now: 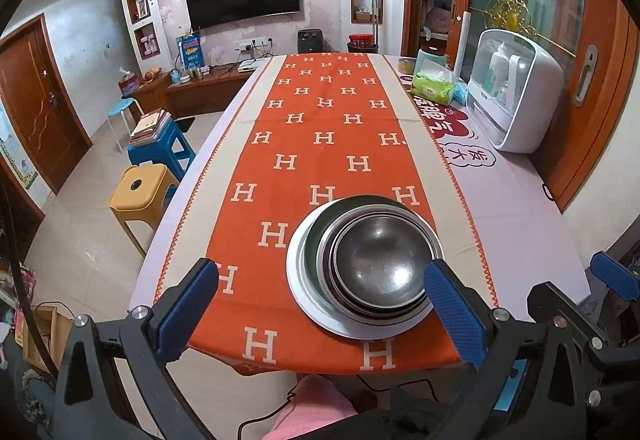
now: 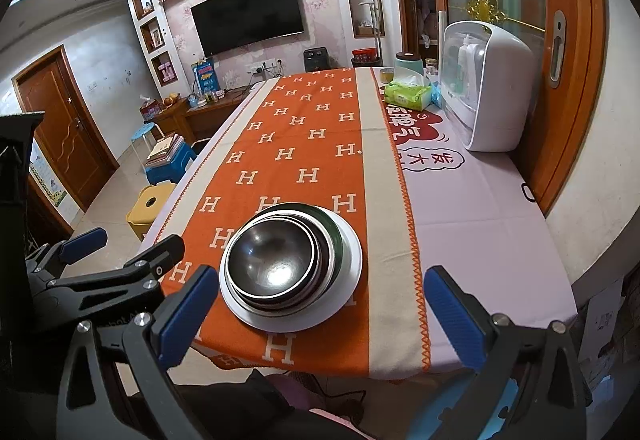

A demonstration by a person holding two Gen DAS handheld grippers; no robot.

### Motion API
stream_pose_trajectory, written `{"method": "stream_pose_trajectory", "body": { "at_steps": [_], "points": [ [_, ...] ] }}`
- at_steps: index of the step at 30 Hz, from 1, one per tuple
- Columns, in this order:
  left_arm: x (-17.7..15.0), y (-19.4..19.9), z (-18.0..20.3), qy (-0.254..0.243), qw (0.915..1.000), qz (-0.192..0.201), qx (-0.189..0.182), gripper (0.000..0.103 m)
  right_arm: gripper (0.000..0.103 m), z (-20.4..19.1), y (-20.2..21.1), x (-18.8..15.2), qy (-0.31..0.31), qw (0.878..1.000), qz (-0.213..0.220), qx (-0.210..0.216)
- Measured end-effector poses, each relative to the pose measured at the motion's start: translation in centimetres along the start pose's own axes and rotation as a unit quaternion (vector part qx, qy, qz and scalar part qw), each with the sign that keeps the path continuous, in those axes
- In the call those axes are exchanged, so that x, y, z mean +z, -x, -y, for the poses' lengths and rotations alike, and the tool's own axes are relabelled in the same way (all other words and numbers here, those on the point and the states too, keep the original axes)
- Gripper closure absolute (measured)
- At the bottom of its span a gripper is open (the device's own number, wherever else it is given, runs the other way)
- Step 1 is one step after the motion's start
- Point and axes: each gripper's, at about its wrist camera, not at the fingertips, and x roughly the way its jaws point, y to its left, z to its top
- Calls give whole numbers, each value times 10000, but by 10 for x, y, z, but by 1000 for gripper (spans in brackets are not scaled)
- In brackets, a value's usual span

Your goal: Organize plates and bowls

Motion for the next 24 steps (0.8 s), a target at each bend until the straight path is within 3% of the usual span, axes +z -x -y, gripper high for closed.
{"method": "stream_pose_trajectory", "body": {
  "at_steps": [24],
  "points": [
    [-5,1,4,17,10000,-9,25,1,0,1,0,1,-14,10000,-14,5]
  ]
}}
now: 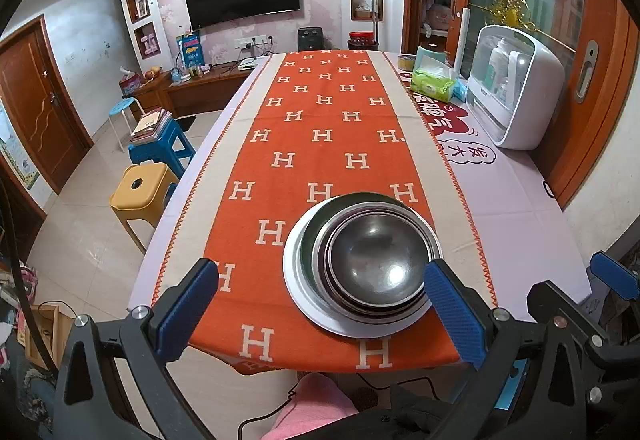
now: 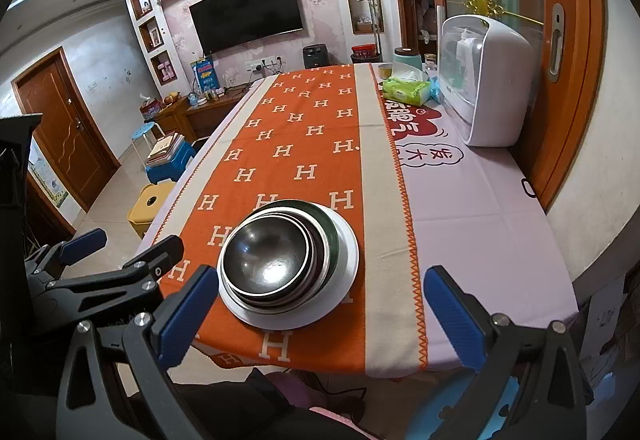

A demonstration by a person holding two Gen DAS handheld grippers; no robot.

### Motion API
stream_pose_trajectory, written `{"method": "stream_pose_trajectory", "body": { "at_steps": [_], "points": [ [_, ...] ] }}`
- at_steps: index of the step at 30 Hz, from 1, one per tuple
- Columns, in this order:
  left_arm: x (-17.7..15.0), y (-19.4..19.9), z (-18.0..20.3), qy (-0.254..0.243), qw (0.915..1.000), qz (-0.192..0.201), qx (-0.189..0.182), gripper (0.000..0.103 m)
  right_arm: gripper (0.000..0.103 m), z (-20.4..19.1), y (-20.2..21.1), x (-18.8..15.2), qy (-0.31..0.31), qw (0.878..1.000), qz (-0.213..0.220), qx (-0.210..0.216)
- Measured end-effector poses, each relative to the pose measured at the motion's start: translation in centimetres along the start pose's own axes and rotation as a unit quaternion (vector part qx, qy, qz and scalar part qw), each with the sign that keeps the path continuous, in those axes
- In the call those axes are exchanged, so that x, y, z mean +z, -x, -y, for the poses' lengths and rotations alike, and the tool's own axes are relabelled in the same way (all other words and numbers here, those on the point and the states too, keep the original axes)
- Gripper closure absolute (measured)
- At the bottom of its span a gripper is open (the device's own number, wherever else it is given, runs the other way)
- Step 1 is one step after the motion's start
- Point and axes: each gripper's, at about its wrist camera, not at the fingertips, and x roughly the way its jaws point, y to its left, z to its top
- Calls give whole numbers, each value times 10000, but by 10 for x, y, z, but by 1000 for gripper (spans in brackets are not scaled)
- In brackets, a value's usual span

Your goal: Organize plates and bowls

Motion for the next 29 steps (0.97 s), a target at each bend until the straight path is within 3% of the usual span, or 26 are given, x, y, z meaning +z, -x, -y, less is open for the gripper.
{"method": "stream_pose_trajectory", "body": {
  "at_steps": [29],
  "points": [
    [0,0,2,-7,10000,-9,9,1,0,2,1,3,-7,10000,-16,7]
  ]
}}
